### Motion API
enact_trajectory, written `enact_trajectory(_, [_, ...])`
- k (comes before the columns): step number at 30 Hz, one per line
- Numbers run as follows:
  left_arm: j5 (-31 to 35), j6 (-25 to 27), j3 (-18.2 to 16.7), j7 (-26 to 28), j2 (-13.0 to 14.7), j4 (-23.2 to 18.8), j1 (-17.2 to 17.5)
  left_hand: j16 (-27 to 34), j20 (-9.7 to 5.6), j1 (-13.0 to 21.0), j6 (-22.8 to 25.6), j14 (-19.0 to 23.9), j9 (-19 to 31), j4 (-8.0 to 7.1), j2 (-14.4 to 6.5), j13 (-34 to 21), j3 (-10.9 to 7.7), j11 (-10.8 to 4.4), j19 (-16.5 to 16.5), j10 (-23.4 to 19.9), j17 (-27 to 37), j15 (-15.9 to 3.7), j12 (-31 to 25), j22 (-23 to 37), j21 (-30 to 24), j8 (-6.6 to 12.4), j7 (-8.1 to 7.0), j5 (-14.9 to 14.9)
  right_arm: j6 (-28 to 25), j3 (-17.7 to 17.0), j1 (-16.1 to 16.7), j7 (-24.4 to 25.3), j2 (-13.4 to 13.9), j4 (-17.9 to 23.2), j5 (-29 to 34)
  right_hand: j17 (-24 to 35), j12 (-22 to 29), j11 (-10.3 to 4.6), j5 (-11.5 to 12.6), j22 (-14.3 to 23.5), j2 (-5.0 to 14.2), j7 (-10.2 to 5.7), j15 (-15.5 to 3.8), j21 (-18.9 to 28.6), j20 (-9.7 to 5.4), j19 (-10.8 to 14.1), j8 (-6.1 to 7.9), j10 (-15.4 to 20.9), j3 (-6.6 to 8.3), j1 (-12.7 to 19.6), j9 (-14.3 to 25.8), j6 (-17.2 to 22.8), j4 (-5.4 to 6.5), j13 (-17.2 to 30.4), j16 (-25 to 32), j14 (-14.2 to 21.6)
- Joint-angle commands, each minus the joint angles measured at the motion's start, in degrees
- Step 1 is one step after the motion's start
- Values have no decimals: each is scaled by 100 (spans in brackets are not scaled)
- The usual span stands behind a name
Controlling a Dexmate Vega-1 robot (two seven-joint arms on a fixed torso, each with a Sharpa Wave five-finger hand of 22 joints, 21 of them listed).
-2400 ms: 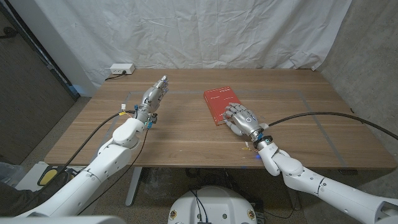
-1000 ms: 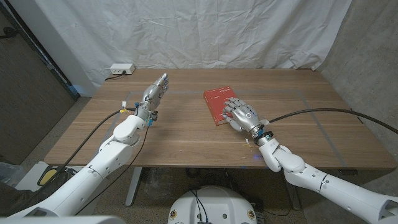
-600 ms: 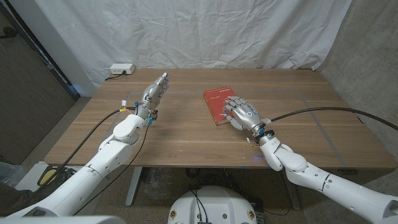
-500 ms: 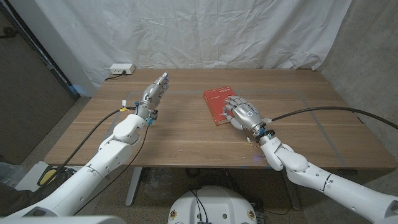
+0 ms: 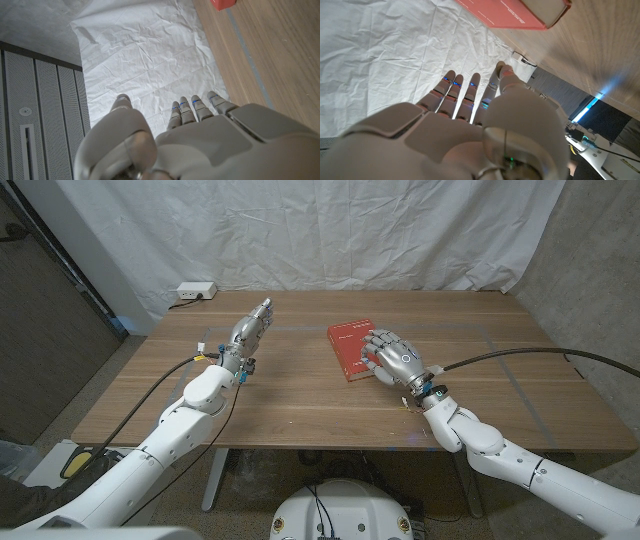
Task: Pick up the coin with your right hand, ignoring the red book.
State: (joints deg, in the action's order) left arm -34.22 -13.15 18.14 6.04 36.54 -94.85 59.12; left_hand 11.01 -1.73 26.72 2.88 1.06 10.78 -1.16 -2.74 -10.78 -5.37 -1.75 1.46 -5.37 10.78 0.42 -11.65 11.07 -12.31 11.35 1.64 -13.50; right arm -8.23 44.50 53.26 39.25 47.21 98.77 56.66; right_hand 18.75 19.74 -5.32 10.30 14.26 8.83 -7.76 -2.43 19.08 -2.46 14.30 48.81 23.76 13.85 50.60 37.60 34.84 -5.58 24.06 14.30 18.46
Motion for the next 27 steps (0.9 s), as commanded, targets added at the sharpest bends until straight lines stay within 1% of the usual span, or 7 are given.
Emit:
enact_trajectory(1, [-21,32,22,-26,-12,23,7,10,-110,16,18,22,9,-6,-43,-20,10,-19,-6,-28,16,-35,-12,14,-45,10,17,30,68,-269,116,-88,50,215,-155,26,54,13,7,13,5,-177,-364,48,-213,38,111,63,32,-22,-18,316,-15,19,31,44])
enact_trajectory(5, [-5,60,39,-25,-9,18,-19,5,-112,25,10,13,9,-1,-44,-20,10,-13,-7,-25,15,-35,-10,13,-45,7,20,30,65,-321,132,-124,63,263,-157,18,51,13,14,14,-12,-156,-364,56,-209,35,142,67,45,4,-55,384,-40,22,20,48])
enact_trajectory(14, [11,69,26,-35,25,31,-40,6,-126,40,10,18,9,9,-48,-19,9,19,-1,-20,13,-29,-8,12,-42,8,19,29,53,-413,154,-230,64,356,-176,16,47,22,17,16,-22,-133,-353,78,-200,48,154,80,53,2,-124,402,-45,27,13,66])
enact_trajectory(17, [-9,3,19,-75,0,81,-48,4,-128,46,8,13,9,12,-49,-19,9,-8,1,-22,12,-27,-9,11,-42,8,18,29,-39,-429,162,-254,37,395,-104,16,47,25,18,16,-23,-148,-360,83,-199,50,153,88,56,0,-145,395,-45,29,11,70])
enact_trajectory(23, [-16,-19,3,-106,9,135,-81,5,-135,53,5,17,9,17,-51,-19,10,8,2,-13,11,-26,-5,11,-41,7,19,30,-107,-465,152,-330,19,491,-54,15,42,0,19,17,-30,-147,-383,99,-201,63,162,90,60,-2,-187,407,-47,31,9,85])
enact_trajectory(27, [-23,-53,-4,-143,1,188,-117,3,-135,57,11,14,9,19,-52,-19,11,-6,3,-19,11,-24,-8,11,-41,9,13,30,-110,-507,148,-493,1,598,-144,12,38,10,20,16,-43,-146,-381,110,-199,76,172,92,60,-3,-213,428,-53,33,5,92])
